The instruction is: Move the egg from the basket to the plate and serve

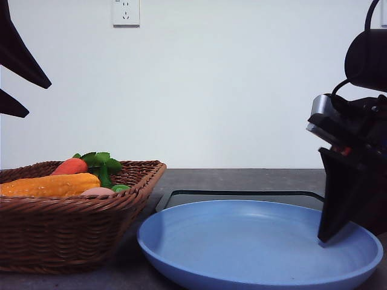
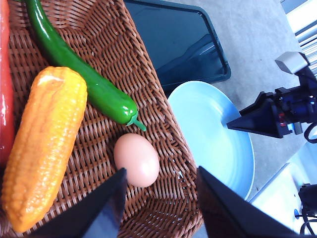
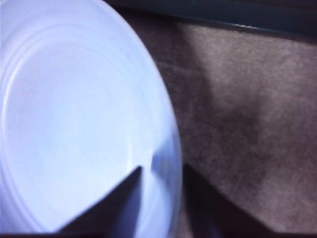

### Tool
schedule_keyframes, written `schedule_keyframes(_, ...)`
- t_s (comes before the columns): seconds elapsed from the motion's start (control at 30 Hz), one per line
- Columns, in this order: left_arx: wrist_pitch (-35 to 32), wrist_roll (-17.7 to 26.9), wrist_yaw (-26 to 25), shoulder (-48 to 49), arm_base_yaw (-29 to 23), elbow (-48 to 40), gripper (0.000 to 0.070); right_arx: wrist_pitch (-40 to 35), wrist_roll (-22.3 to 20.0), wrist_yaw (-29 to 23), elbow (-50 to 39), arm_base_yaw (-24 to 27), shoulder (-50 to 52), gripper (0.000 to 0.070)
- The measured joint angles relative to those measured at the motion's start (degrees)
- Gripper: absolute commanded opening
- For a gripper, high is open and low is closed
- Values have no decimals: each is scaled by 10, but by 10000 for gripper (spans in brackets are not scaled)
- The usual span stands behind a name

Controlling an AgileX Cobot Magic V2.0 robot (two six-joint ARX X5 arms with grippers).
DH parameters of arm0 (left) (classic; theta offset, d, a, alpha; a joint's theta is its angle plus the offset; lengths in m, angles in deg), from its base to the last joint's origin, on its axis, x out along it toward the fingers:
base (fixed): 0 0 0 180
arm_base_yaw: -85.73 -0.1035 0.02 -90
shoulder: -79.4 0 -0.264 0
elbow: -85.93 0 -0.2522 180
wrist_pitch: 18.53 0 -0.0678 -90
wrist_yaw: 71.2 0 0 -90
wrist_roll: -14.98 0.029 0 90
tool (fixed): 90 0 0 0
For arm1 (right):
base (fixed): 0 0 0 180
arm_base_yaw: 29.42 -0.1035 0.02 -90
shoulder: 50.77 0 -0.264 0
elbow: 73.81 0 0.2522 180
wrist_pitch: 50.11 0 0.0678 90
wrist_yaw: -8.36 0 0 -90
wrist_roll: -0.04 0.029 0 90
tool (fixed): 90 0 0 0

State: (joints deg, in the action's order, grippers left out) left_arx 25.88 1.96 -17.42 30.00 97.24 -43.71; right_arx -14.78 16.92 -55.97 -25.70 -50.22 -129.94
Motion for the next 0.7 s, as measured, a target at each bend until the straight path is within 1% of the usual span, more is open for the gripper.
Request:
schedule_keyframes(0.03,0,0,0,0,0,0,291,0,1,-1,0,0,-1,2)
schedule_keyframes(0.07,0,0,0,0,0,0,292,1,4,0,0,0,-2,0)
schedule_keyframes(0.13,0,0,0,0,0,0,321,0,10,5,0,0,0,0)
schedule_keyframes(0.23,0,-4,0,0,0,0,451,9,14,7,0,1,8,0)
schedule_keyframes(0.27,0,-7,0,0,0,0,482,16,14,7,0,2,15,0)
schedule_keyframes(0.3,0,-11,0,0,1,0,497,23,14,7,0,3,23,0)
schedule_keyframes(0.4,0,-16,0,0,9,0,498,49,14,5,0,7,57,0)
schedule_keyframes(0.53,0,-18,11,-6,35,0,494,94,14,-3,0,17,108,0)
schedule_keyframes(0.6,0,-19,32,-19,57,0,494,116,13,-11,0,25,137,0)
schedule_keyframes(0.7,0,-20,81,-47,97,1,494,140,13,-26,0,36,186,0)
